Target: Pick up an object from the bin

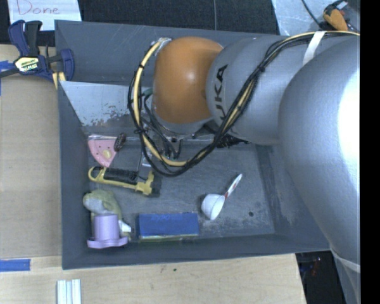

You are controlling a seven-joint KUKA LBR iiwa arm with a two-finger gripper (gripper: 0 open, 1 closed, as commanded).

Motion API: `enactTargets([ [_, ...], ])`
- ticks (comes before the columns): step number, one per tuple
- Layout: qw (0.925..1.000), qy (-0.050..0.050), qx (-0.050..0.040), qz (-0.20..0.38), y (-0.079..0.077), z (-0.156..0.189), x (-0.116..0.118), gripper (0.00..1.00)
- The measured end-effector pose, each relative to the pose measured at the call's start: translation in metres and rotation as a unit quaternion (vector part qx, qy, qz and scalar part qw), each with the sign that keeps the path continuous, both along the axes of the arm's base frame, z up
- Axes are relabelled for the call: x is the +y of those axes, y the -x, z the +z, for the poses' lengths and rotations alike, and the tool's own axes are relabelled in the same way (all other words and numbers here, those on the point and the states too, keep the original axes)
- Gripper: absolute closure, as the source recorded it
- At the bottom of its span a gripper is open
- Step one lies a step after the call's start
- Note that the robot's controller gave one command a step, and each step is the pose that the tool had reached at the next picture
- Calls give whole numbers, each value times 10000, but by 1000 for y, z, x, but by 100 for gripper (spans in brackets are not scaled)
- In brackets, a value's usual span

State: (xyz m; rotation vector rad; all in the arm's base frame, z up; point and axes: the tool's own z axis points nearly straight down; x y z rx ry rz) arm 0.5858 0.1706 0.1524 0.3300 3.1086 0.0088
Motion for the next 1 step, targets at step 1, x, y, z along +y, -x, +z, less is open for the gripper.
enactTargets([
  [1,9999,-22,71,-69,21,-52,10,0],
])
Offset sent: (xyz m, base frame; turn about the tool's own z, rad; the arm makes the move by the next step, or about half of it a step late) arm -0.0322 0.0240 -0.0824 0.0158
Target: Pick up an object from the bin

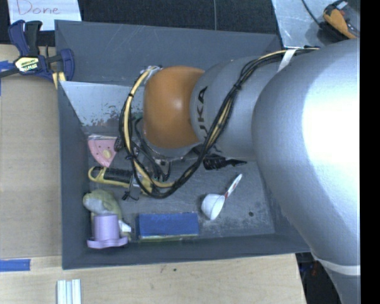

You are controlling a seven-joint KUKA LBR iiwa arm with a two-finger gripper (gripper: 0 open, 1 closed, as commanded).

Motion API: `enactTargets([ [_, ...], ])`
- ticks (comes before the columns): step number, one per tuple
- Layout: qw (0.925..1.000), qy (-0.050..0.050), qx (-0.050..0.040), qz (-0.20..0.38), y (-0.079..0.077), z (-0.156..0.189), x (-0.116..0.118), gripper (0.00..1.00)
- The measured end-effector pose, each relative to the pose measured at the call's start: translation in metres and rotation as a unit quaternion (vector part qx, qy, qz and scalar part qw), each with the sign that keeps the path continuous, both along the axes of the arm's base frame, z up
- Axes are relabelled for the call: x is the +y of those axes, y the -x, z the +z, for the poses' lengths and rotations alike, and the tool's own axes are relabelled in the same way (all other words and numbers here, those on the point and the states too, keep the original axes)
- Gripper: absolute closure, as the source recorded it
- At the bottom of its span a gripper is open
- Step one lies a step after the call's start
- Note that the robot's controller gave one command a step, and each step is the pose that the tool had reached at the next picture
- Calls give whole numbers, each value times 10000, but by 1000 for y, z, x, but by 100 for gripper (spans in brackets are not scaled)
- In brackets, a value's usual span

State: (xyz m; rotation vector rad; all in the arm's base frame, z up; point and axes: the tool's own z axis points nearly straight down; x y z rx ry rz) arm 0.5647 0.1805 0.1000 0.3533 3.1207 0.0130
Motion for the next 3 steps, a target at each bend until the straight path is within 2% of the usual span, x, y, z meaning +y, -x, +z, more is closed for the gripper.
enactTargets([
  [1,9999,4,-101,-1,10,-29,14,0],
  [2,9982,0,-28,-601,7,-30,-21,100],
  [3,9982,-1,-27,-605,7,-31,-21,100],
])
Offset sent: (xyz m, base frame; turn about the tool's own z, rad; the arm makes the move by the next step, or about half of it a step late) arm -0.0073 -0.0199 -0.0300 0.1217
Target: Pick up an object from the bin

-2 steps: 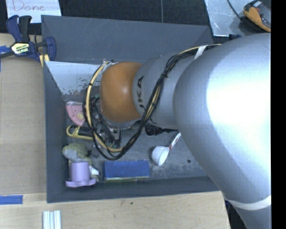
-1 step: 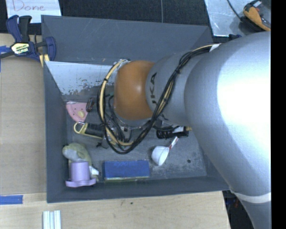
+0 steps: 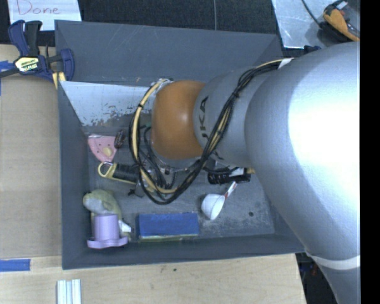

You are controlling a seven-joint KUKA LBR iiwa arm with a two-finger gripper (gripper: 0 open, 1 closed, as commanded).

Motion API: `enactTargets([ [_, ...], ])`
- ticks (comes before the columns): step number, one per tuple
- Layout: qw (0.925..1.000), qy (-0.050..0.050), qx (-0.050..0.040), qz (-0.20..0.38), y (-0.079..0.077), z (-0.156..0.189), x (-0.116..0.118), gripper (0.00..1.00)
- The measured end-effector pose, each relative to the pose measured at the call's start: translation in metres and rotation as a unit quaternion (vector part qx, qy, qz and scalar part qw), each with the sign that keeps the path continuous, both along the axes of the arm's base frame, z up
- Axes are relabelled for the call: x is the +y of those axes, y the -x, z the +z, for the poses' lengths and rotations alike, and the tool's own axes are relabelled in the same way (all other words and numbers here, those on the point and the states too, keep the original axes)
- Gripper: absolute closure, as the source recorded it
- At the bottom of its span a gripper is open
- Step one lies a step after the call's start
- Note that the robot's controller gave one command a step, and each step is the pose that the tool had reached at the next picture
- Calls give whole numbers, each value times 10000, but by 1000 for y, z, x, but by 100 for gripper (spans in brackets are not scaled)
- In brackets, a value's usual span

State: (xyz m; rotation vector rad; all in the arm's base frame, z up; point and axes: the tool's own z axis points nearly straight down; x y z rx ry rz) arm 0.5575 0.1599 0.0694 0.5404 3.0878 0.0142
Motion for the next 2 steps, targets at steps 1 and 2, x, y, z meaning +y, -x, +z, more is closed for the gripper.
enactTargets([
  [1,10000,4,15,1,1,10,-1,100],
  [2,10000,-2,-6,0,0,30,0,100],
])
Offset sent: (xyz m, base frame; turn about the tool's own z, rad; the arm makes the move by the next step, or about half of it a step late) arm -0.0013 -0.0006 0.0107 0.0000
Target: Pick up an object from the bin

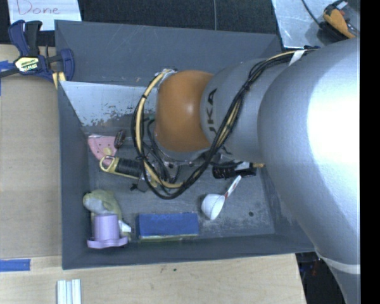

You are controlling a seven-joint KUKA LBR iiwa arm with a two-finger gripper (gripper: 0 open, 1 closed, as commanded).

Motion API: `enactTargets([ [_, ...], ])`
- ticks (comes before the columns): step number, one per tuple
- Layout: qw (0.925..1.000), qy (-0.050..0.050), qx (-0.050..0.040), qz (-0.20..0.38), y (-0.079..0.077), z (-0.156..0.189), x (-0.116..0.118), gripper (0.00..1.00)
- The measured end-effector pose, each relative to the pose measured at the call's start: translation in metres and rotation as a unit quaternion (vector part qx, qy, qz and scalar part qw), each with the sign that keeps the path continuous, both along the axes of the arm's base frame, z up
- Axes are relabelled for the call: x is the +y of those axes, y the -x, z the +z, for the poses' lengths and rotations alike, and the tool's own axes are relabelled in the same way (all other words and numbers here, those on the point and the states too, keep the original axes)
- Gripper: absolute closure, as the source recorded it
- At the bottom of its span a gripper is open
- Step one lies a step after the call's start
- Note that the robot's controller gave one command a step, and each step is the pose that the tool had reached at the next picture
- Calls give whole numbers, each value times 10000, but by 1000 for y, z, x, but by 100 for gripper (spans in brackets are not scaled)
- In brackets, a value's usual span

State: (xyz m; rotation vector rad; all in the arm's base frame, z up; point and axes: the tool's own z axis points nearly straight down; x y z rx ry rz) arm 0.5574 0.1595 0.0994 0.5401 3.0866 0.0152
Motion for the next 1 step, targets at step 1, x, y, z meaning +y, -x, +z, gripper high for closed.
enactTargets([
  [1,10000,10,36,4,2,25,-1,100],
])
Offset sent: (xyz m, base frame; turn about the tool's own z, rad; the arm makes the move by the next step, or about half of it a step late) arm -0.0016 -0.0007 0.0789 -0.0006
